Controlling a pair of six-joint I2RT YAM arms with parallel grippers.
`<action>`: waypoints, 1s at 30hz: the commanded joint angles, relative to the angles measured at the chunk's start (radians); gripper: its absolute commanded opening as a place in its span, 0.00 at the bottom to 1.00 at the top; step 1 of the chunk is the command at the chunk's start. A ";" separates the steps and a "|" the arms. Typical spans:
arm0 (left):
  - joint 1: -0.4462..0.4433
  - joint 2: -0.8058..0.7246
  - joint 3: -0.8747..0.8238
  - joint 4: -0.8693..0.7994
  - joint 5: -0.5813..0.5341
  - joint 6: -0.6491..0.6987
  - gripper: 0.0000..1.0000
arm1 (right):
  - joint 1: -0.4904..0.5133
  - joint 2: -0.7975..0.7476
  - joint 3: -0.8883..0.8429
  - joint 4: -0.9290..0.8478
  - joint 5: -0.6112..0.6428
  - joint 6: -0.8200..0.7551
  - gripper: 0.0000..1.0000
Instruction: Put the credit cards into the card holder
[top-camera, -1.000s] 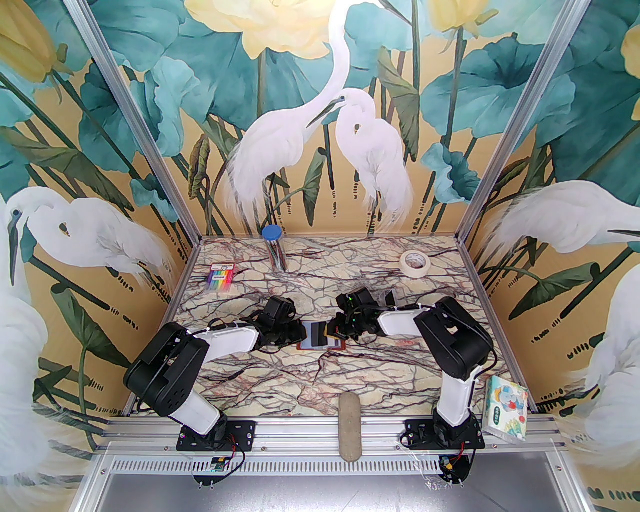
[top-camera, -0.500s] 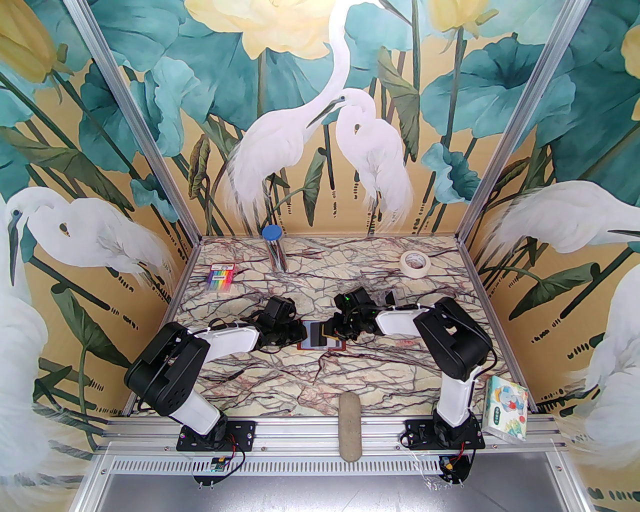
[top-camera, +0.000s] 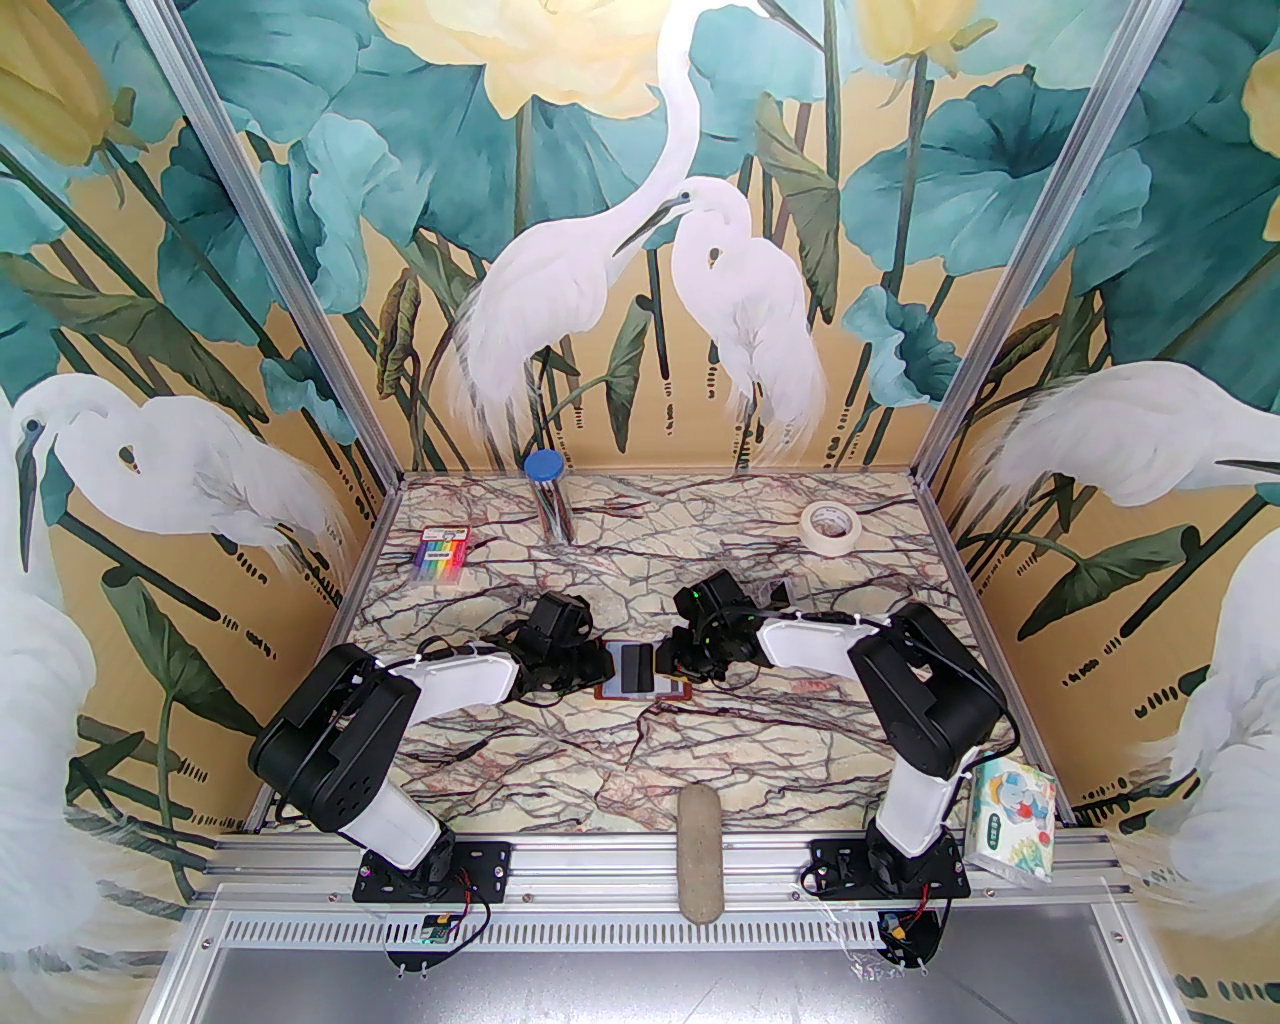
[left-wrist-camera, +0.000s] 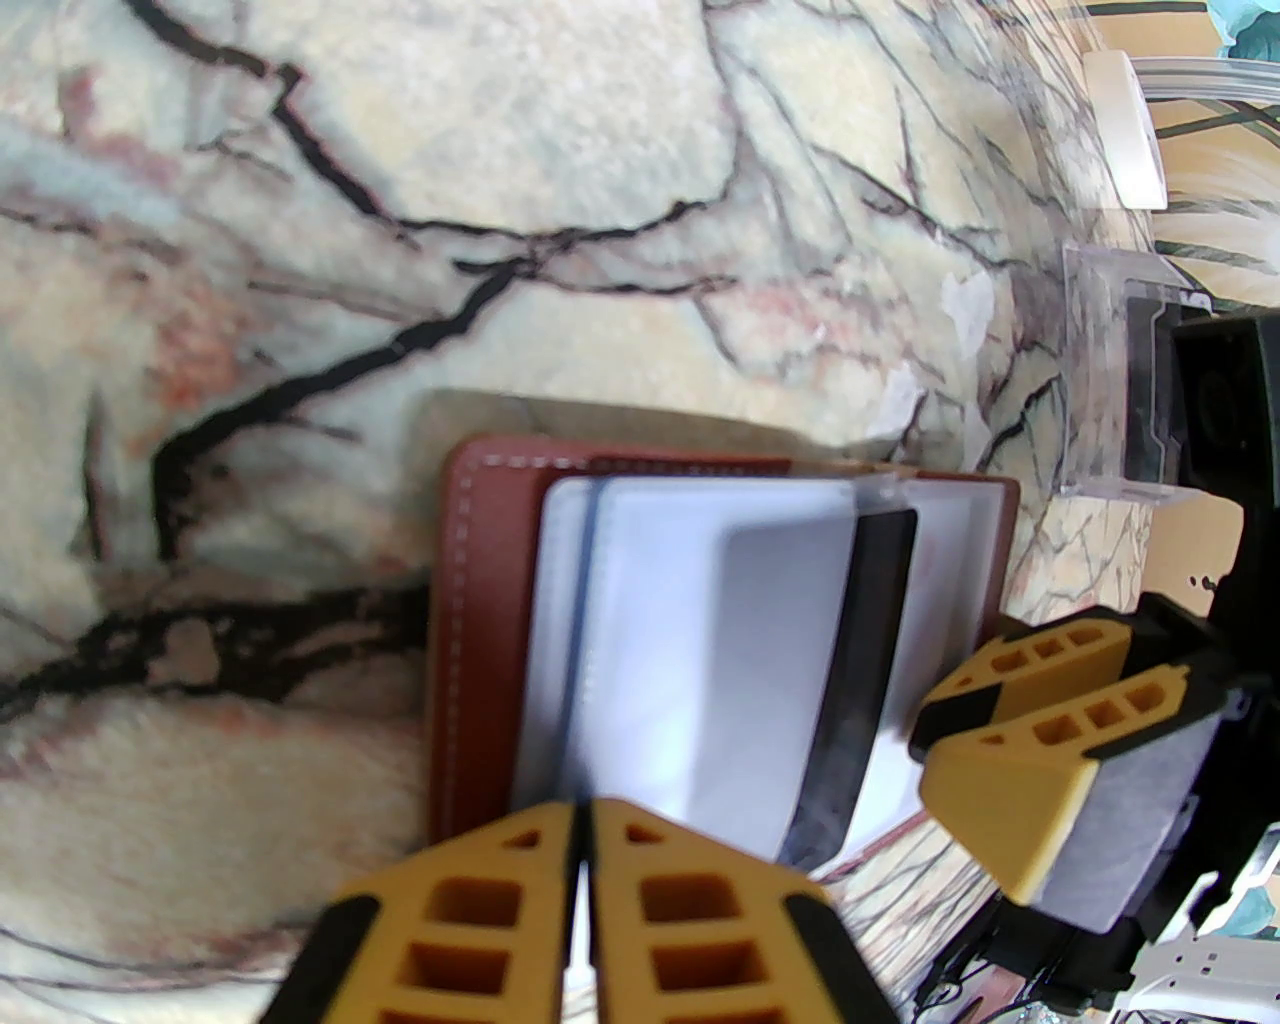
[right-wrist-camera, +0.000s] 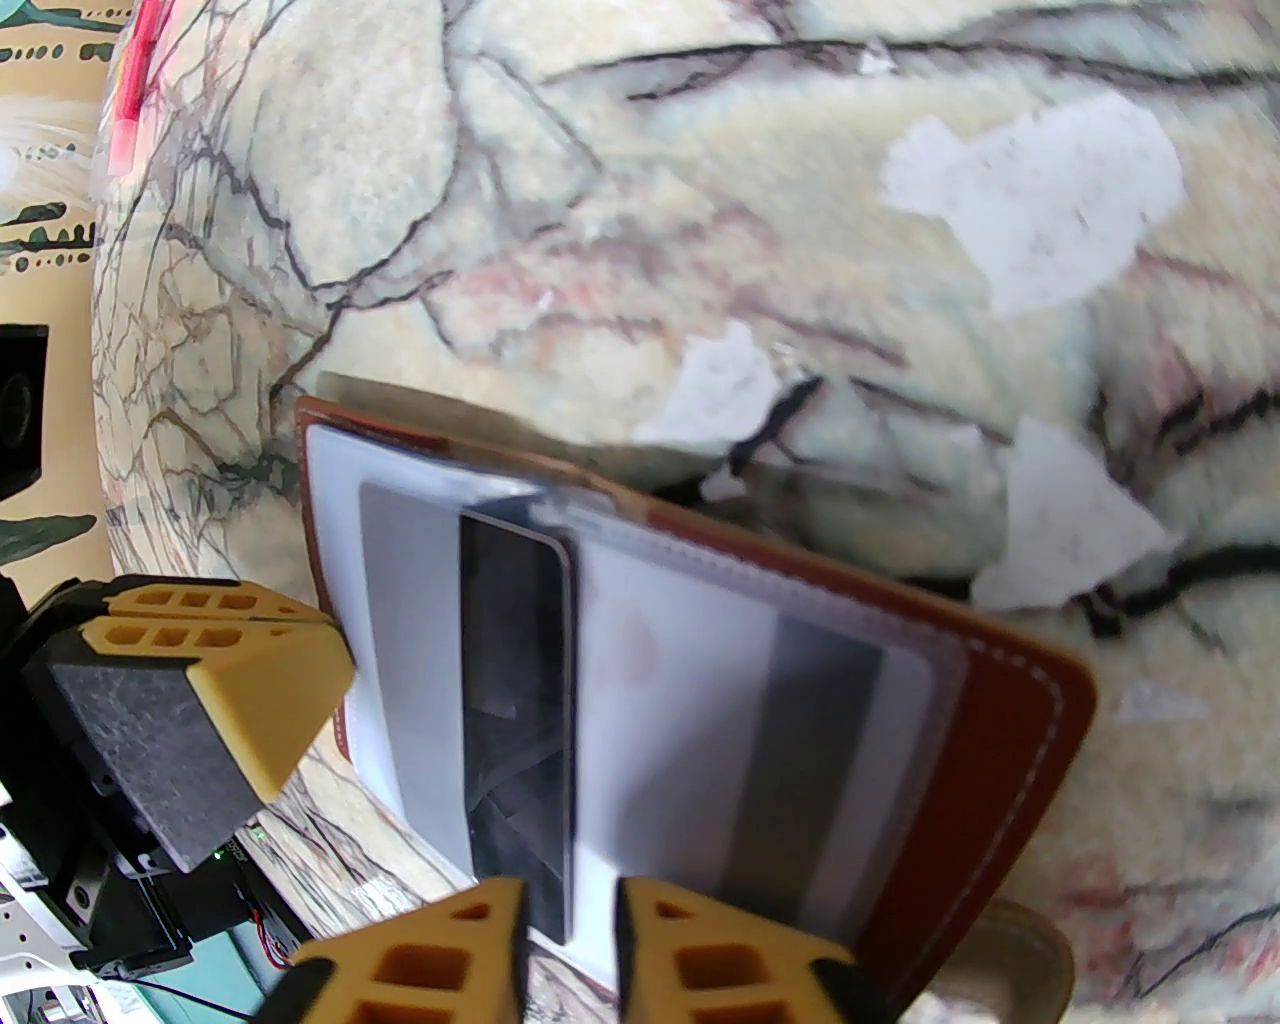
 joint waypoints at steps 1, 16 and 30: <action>-0.006 0.052 -0.044 -0.095 -0.044 0.003 0.13 | 0.003 0.027 0.039 -0.020 0.017 0.017 0.15; -0.005 0.054 -0.048 -0.089 -0.041 0.004 0.13 | 0.022 0.102 0.073 -0.018 0.016 0.042 0.01; -0.007 0.051 -0.052 -0.082 -0.036 0.001 0.13 | 0.054 0.129 0.098 -0.004 -0.010 0.057 0.00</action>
